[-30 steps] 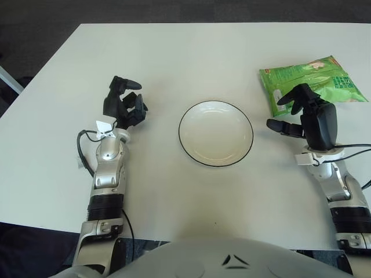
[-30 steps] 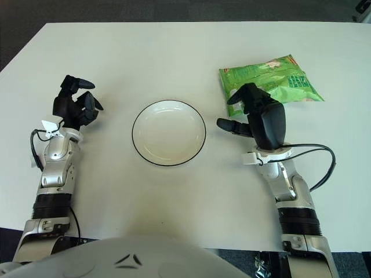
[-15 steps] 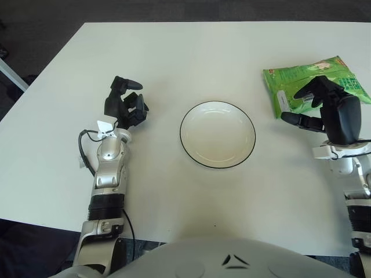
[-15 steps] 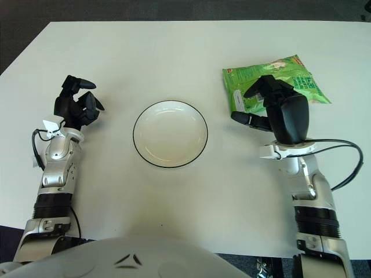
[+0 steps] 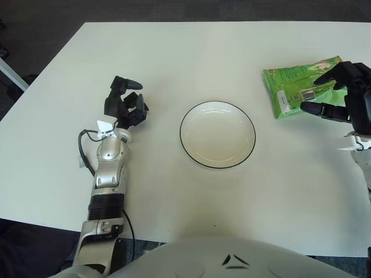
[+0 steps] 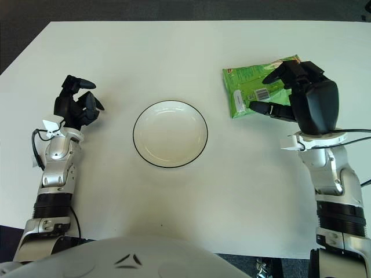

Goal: Put the snack into the plate.

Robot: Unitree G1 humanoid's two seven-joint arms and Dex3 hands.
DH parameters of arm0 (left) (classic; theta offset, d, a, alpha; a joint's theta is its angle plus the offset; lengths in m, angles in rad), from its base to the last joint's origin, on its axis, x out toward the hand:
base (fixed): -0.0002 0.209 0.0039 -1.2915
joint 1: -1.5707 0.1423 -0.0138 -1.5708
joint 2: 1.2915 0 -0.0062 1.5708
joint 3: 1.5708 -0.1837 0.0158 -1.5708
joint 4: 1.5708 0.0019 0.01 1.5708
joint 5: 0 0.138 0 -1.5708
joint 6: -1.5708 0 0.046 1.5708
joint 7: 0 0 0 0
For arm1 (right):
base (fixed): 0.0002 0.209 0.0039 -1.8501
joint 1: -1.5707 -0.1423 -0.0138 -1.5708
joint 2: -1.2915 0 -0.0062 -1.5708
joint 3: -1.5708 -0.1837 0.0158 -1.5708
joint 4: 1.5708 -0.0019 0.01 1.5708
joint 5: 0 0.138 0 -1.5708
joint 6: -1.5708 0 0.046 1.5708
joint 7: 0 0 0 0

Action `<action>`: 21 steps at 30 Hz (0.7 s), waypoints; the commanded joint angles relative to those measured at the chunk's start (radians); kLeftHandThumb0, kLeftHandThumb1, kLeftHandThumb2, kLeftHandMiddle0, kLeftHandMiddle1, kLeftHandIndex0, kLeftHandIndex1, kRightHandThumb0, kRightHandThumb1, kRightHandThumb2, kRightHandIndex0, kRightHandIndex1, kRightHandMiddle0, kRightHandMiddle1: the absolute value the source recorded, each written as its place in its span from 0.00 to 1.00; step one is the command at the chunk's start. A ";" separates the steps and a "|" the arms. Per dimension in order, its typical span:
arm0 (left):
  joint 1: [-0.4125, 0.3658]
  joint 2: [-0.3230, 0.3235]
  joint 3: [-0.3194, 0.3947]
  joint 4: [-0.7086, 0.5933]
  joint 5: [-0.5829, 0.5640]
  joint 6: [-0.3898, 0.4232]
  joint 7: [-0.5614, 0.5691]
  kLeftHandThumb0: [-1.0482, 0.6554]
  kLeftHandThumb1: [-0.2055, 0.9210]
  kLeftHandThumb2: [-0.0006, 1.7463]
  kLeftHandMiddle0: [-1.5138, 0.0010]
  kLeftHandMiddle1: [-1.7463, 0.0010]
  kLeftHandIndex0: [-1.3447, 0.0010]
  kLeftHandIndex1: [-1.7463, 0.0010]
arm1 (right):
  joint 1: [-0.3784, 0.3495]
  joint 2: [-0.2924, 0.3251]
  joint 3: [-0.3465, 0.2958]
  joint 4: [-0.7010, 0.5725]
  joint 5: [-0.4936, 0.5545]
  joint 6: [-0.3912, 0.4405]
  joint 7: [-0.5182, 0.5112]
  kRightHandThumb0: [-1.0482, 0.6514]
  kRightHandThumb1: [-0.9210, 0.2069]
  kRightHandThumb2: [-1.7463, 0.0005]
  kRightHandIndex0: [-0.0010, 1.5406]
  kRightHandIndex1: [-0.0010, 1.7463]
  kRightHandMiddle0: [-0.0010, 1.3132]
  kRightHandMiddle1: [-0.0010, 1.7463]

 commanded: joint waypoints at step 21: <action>0.078 -0.036 -0.007 0.102 0.005 -0.008 0.005 0.39 0.76 0.51 0.43 0.00 0.72 0.00 | -0.041 -0.209 0.026 0.025 0.020 0.012 0.236 0.24 0.00 0.86 0.21 0.01 0.25 0.11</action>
